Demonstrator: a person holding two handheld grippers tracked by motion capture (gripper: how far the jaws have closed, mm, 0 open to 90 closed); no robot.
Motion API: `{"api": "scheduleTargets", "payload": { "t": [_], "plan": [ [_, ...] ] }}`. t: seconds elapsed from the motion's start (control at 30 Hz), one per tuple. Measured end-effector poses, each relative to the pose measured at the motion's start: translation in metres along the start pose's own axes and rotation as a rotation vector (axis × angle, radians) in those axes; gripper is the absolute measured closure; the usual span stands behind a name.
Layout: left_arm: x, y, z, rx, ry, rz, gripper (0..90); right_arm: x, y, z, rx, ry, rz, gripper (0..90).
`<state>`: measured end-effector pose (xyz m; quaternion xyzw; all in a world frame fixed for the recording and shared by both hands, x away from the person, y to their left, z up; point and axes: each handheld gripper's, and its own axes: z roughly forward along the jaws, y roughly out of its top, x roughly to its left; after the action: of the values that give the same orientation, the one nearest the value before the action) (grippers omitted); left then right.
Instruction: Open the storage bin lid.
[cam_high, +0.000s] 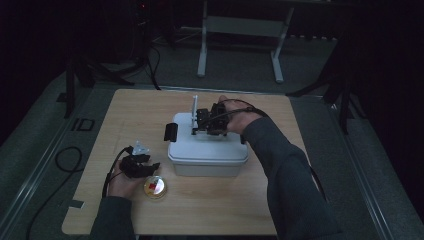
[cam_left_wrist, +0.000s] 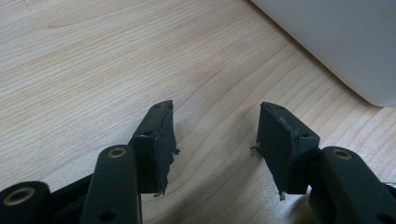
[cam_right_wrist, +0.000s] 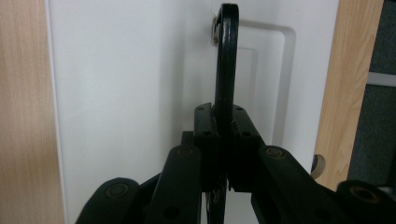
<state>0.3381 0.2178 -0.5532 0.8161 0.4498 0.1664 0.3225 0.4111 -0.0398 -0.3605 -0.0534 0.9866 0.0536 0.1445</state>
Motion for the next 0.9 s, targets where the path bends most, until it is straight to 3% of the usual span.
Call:
{"api": "scheduleTargets", "payload": {
  "t": [0.9],
  "plan": [
    [0.0000, -0.0002, 0.0001, -0.004, -0.003, -0.008, 46.8, -0.0033, -0.0030, -0.0082, -0.029, 0.001, 0.020, 84.3]
  ]
}}
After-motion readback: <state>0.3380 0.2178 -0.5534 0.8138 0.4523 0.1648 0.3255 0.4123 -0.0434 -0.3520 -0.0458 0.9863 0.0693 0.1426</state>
